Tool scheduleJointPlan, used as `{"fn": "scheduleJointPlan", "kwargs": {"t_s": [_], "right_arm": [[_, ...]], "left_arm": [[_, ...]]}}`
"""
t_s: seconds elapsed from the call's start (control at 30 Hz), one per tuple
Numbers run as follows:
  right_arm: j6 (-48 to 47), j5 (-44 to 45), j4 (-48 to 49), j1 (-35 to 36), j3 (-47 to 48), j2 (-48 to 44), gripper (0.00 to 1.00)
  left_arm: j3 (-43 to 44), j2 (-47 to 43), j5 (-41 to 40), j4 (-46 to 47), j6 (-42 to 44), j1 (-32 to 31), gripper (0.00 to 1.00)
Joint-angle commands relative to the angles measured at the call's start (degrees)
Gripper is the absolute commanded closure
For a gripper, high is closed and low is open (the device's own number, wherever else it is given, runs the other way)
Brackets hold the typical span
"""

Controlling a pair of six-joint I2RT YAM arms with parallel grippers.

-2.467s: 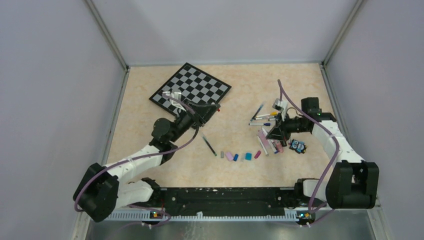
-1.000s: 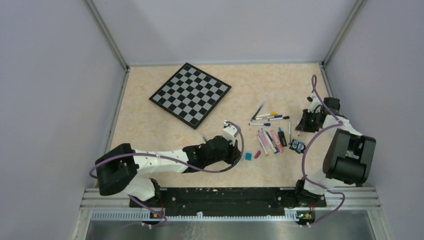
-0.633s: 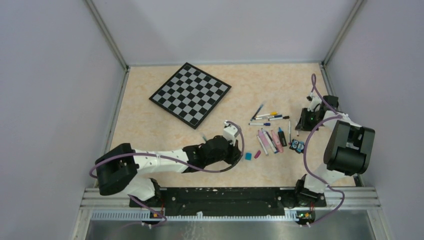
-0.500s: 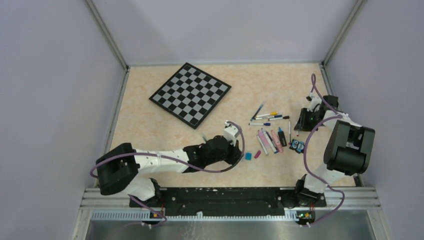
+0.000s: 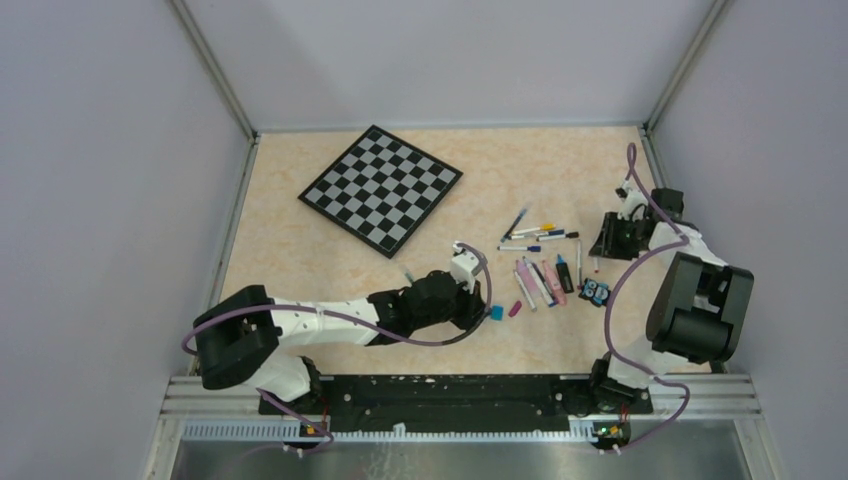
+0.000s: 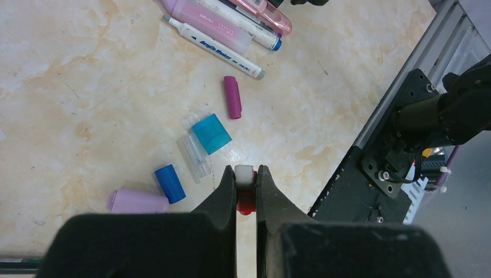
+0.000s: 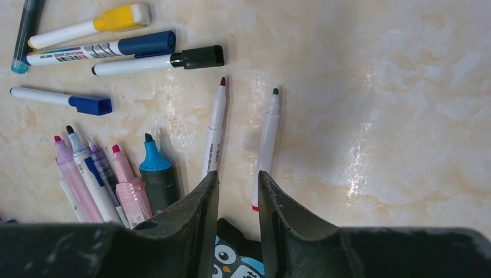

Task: Open the pen caps
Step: Place the pen at the center of the board, then place the pen cap at the center of the board.

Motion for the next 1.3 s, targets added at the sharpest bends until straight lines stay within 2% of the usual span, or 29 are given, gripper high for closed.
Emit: {"fn": "scheduleJointPlan", "kwargs": {"t_s": [0.0,0.2,0.4,0.63,0.77,0.93,1.27], "right_arm": [[-1.6,-1.9,-0.4,-1.4,1.3,-2.4,0.70],[-7.9,-9.6,-4.5,-1.8,2.0,-4.6,0.70],[-7.4,-1.6,-1.5,-3.2,1.0,-5.6,0.70],[-8.1,-3.4,-2.2,-5.0,1.2,-4.1,0.70],[-8.1,-4.9,-2.4,-5.0,1.0,-4.5,0.70],[-8.3,-6.1,-2.7,-5.0,0.8,-4.5,0.70],[-8.8,-7.6,-3.3,-5.0,0.9,-4.6,0.70]], "left_arm": [[0.1,0.5,1.7,3.7,0.7,0.1,0.97],[1.9,3.7,3.5,6.7,-0.6,-0.1,0.98],[3.7,7.0,6.6,7.7,-1.1,-0.6,0.98],[4.6,7.8,6.4,8.3,-1.2,-0.9,0.98],[8.3,11.4,6.4,7.9,-1.4,-1.6,0.98],[16.2,18.3,6.2,3.6,-0.8,-2.8,0.97],[29.5,28.6,-1.3,-9.9,0.9,-3.9,0.91]]}}
